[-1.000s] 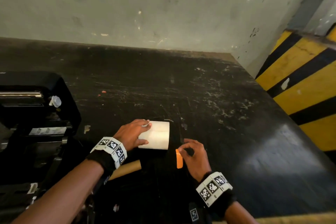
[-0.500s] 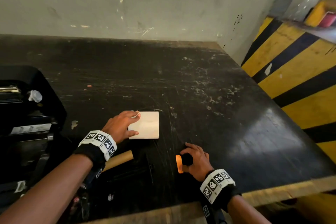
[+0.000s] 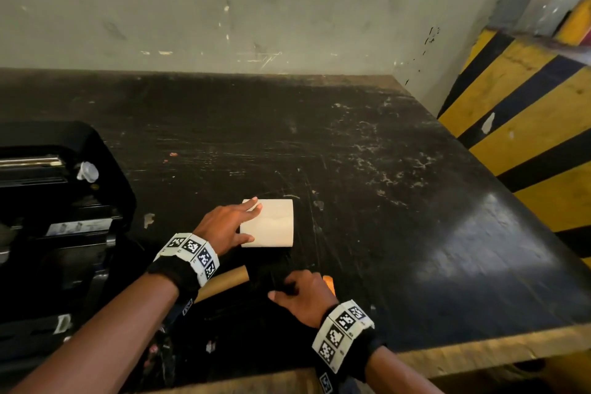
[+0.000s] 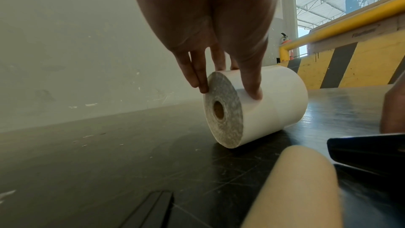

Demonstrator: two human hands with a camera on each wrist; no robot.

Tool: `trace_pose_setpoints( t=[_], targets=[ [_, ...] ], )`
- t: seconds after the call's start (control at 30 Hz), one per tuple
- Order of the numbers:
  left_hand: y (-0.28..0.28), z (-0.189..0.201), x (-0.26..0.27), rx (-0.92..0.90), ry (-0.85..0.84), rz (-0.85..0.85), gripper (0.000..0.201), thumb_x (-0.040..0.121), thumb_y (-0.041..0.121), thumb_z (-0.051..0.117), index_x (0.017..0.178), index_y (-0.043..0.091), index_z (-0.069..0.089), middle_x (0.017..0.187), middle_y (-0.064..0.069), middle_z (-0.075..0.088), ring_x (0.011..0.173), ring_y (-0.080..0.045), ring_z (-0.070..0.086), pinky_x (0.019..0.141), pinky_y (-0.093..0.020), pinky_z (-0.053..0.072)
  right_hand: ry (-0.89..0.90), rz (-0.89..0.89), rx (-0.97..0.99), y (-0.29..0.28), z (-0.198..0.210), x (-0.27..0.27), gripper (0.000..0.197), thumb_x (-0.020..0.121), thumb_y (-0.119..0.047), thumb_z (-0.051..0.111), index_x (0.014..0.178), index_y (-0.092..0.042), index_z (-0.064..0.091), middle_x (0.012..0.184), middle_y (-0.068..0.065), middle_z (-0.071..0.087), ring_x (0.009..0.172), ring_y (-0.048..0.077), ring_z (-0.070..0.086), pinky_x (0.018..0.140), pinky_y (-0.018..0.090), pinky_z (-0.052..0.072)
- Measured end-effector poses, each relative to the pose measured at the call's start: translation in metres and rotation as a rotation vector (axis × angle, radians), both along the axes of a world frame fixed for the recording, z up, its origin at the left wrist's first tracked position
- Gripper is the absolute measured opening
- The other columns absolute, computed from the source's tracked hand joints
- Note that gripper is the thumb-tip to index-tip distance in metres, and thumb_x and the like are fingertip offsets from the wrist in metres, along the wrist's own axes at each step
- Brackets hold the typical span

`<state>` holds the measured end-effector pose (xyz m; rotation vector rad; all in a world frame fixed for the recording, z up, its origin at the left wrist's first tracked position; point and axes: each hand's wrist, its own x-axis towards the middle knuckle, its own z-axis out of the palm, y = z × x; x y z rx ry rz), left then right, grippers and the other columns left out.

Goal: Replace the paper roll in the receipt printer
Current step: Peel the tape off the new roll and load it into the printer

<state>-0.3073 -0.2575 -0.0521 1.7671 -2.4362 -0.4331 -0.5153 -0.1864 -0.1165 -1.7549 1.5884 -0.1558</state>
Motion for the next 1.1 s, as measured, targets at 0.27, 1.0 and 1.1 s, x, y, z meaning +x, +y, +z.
trace_pose_setpoints(
  t=[0.27,1.0,1.1],
  targets=[
    [-0.004,0.001,0.001,0.019,0.045,-0.007,0.073,0.078,0.023,0.072,0.140,0.023,0.033,0.152,0.010,0.027,0.137,-0.019,0.034,0.111,-0.044,0.033,-0.178,-0.085,0.055,-0.003,0.011,0.000,0.026,0.074,-0.027,0.077,0.065,-0.026,0.052,0.062,-0.001,0.061,0.049,0.010,0.058,0.065,0.037,0.059],
    [-0.011,-0.002,0.017,0.022,0.007,-0.141,0.073,0.079,0.020,0.070,0.140,0.021,0.030,0.152,0.005,0.026,0.139,-0.016,0.028,0.114,-0.031,0.023,-0.250,-0.464,-0.306,-0.048,0.056,-0.107,0.017,0.075,-0.024,0.077,0.082,-0.016,0.064,0.079,0.003,0.069,0.066,0.016,0.065,0.069,0.035,0.059],
    [-0.008,-0.006,0.018,-0.012,0.050,-0.137,0.073,0.078,0.019,0.072,0.138,0.021,0.033,0.147,0.011,0.024,0.138,-0.016,0.029,0.113,-0.030,0.022,-0.252,-0.434,-0.296,-0.056,0.052,-0.102,0.016,0.076,-0.024,0.077,0.081,-0.020,0.063,0.078,0.000,0.067,0.069,0.016,0.066,0.071,0.038,0.060]
  ],
)
